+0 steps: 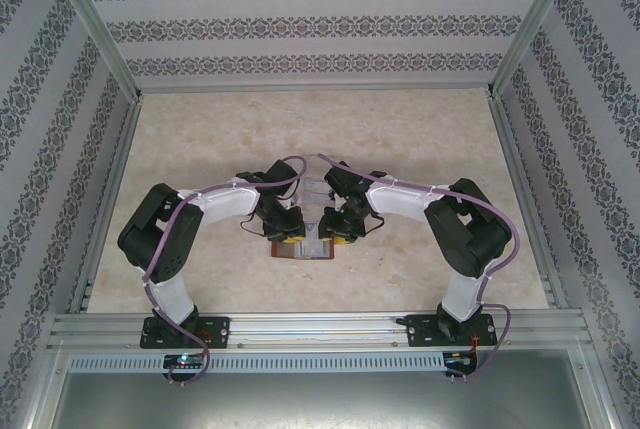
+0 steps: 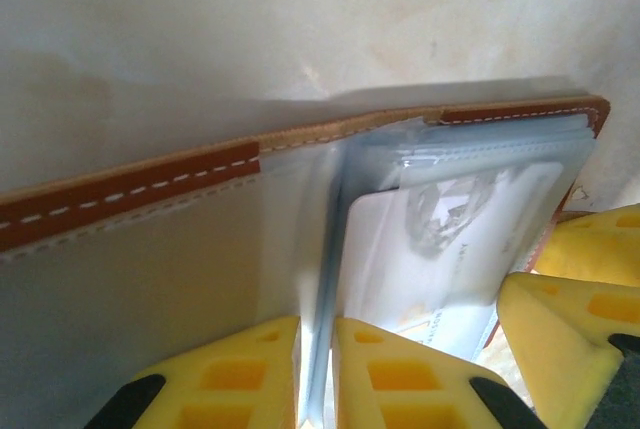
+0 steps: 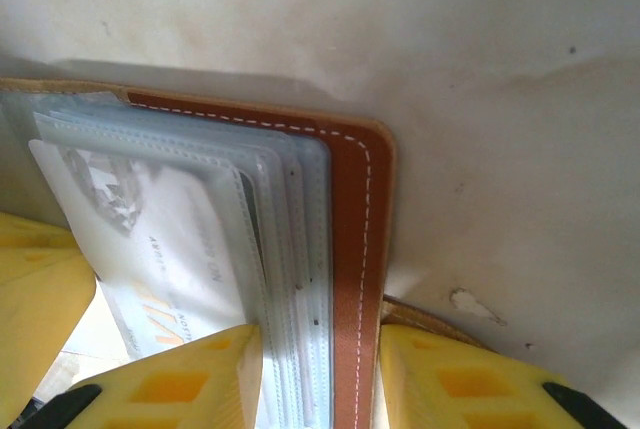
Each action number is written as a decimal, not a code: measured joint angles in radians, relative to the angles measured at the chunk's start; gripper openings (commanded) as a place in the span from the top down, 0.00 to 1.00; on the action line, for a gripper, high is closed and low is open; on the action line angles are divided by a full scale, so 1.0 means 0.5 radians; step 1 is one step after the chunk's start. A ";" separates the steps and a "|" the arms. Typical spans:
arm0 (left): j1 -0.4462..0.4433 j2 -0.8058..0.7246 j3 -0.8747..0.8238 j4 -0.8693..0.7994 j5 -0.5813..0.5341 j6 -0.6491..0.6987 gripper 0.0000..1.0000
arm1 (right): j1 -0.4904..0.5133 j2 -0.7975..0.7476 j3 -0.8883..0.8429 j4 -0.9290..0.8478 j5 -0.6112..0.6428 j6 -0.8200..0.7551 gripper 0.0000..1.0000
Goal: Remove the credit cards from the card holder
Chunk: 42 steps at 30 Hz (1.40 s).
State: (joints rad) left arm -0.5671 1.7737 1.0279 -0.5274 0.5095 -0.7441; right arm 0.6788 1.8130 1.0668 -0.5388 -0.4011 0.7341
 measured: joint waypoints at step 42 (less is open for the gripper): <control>0.130 -0.134 -0.186 0.330 0.223 -0.189 0.79 | -0.001 0.001 0.000 -0.008 0.007 -0.001 0.69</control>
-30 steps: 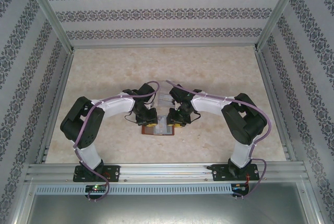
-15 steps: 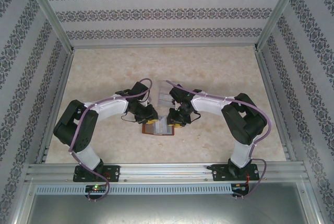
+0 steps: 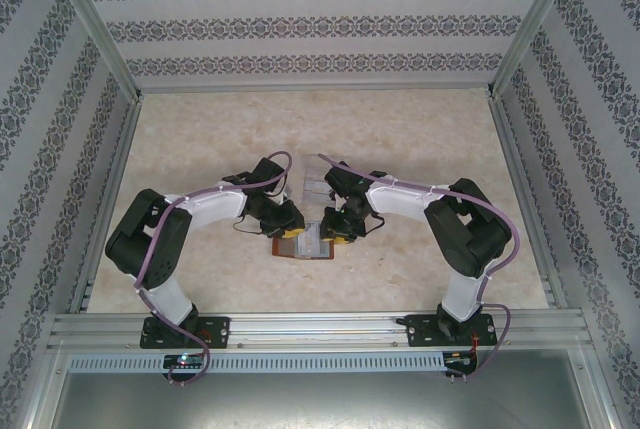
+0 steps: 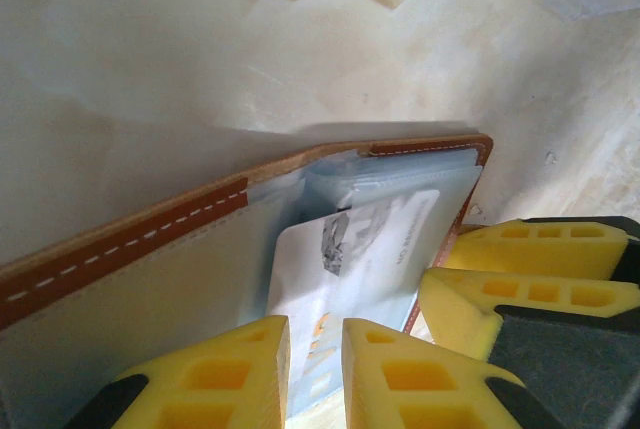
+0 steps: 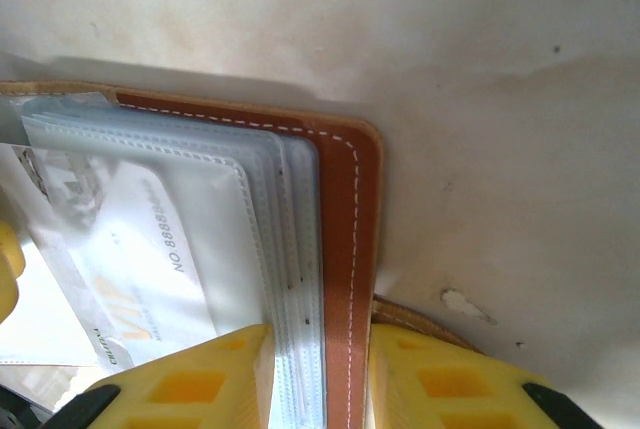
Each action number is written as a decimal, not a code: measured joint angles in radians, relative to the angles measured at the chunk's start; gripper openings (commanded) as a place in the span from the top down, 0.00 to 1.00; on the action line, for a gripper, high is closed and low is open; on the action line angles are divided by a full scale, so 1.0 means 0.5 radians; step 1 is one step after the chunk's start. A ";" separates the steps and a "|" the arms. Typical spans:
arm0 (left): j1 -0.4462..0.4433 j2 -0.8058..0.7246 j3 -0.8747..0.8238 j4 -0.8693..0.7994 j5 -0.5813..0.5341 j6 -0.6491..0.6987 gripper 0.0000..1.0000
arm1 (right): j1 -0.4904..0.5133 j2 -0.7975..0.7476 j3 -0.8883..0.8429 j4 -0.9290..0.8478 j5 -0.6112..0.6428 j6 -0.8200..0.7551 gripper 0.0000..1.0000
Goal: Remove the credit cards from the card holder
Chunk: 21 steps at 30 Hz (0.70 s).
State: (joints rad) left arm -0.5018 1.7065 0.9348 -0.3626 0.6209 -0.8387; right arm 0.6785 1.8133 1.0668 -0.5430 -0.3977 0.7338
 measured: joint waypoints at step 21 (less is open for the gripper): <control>0.001 0.032 0.000 -0.011 -0.040 0.031 0.79 | 0.000 0.004 0.004 -0.006 0.000 -0.007 0.69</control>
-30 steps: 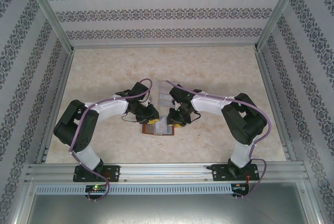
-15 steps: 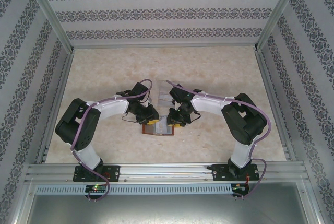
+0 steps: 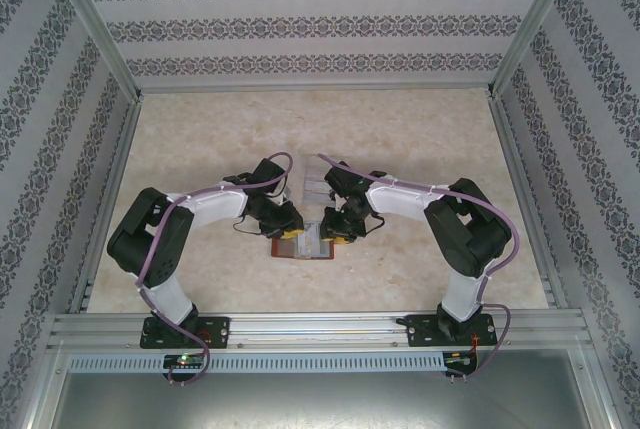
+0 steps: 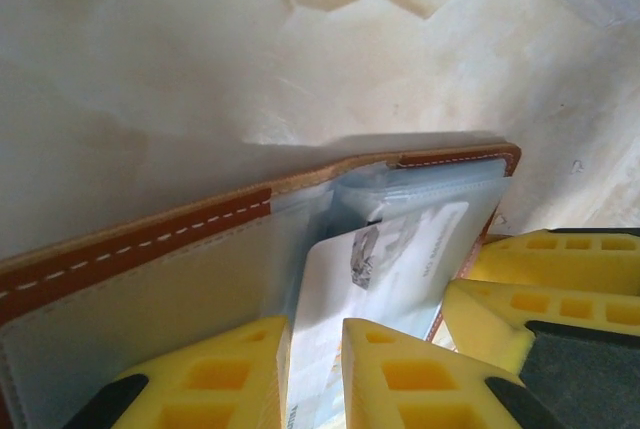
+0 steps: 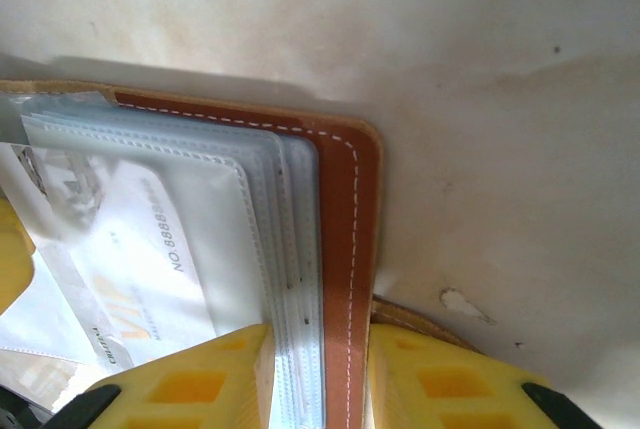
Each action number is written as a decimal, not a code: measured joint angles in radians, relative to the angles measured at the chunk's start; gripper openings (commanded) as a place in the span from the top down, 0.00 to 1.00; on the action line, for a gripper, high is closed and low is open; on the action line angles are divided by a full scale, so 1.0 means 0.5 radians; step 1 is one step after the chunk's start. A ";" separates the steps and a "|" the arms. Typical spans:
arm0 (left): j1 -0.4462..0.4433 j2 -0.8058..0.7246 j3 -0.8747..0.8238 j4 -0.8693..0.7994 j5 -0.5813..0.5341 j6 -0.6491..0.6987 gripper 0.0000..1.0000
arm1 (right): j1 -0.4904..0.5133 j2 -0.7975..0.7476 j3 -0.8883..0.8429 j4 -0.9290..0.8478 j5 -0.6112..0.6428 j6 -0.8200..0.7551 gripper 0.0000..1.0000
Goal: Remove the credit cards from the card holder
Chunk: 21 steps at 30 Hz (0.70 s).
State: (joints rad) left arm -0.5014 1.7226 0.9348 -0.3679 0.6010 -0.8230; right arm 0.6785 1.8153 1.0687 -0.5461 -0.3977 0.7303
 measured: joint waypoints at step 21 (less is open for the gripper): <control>0.012 0.056 -0.020 0.076 0.088 0.000 0.88 | 0.000 0.002 0.001 -0.004 0.000 -0.001 0.70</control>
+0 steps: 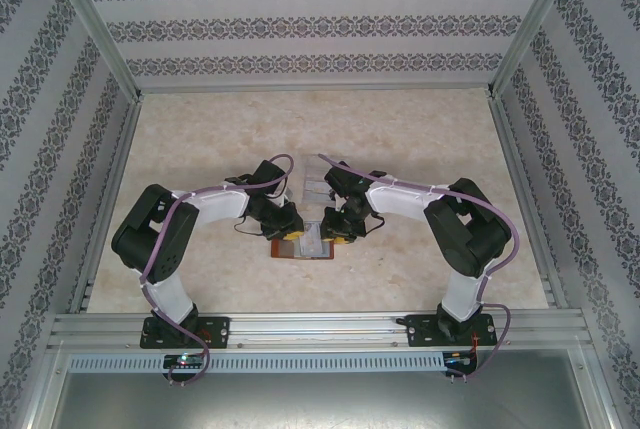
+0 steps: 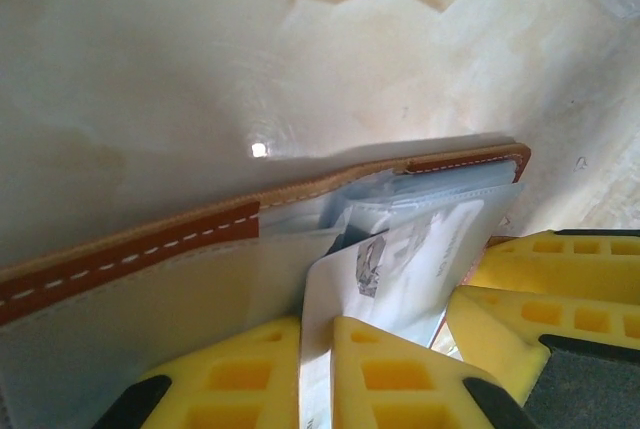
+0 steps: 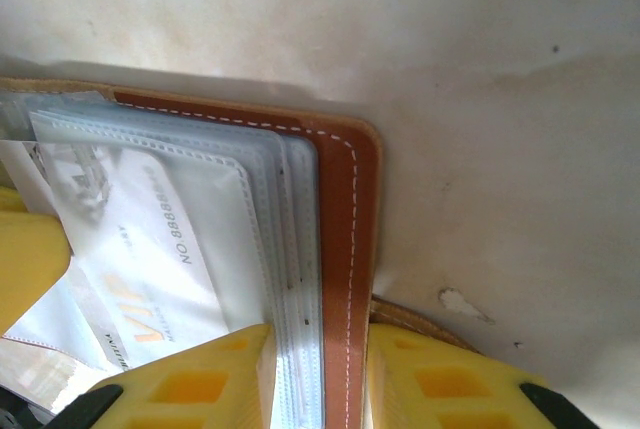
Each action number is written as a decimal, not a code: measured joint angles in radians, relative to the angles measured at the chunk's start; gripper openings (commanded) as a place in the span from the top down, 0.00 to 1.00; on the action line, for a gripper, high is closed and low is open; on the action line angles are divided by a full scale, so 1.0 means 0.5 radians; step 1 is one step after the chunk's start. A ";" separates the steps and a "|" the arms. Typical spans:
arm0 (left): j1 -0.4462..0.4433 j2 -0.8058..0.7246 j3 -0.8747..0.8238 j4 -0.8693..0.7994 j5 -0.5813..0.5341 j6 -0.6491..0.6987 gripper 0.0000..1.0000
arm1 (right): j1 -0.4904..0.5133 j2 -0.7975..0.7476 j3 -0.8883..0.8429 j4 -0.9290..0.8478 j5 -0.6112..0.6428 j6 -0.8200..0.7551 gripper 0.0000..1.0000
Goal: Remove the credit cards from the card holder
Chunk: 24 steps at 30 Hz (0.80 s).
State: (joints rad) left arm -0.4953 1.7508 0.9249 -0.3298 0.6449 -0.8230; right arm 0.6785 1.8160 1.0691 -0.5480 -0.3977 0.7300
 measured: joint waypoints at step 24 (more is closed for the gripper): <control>0.000 -0.076 0.159 -0.404 -0.170 0.277 0.91 | 0.000 0.000 0.000 -0.002 0.001 0.000 0.70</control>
State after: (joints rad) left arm -0.4953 1.7130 1.0042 -0.5320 0.5598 -0.6846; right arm 0.6785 1.8160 1.0691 -0.5491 -0.3973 0.7300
